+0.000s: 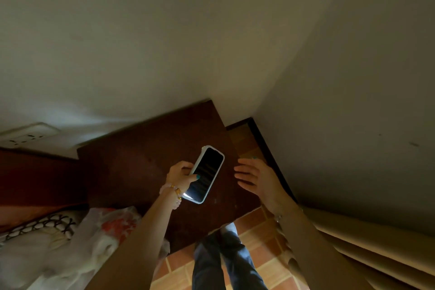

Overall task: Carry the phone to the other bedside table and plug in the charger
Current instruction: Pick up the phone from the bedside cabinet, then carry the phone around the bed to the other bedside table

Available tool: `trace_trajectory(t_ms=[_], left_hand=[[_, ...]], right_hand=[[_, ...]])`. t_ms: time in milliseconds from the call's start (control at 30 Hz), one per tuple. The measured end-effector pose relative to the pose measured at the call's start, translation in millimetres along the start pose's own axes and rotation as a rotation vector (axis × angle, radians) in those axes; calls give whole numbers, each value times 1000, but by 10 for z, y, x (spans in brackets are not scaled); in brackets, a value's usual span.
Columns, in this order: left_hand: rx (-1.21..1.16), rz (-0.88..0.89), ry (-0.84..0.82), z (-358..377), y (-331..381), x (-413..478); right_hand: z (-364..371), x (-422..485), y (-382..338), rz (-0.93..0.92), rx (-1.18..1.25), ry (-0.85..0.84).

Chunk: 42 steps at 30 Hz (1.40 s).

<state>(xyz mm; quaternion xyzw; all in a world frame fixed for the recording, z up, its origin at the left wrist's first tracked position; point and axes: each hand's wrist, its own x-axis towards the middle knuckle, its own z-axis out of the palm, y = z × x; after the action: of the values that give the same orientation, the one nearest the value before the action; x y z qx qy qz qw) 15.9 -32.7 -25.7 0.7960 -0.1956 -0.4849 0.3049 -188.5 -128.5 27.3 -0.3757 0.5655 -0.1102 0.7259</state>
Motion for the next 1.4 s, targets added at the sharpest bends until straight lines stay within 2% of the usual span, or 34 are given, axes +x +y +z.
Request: trace_trajectory(t_ms=[200, 400, 633, 833, 1100, 1400], left_hand=[[-253, 87, 80, -393, 323, -518], [-661, 77, 202, -699, 427, -1038], [-877, 107, 314, -920, 344, -1493], [-925, 191, 412, -947, 322, -1893], [-1080, 223, 707, -605, 169, -2640], [-1299, 134, 1194, 119, -298, -3784]], right_hand=[[67, -332, -337, -62, 45, -27], [395, -561, -605, -143, 12, -122], [763, -781, -732, -207, -98, -258], [923, -866, -859, -232, -184, -391], [1100, -995, -893, -241, -377, -650], [1408, -1665, -301, -136, -635, -1092]])
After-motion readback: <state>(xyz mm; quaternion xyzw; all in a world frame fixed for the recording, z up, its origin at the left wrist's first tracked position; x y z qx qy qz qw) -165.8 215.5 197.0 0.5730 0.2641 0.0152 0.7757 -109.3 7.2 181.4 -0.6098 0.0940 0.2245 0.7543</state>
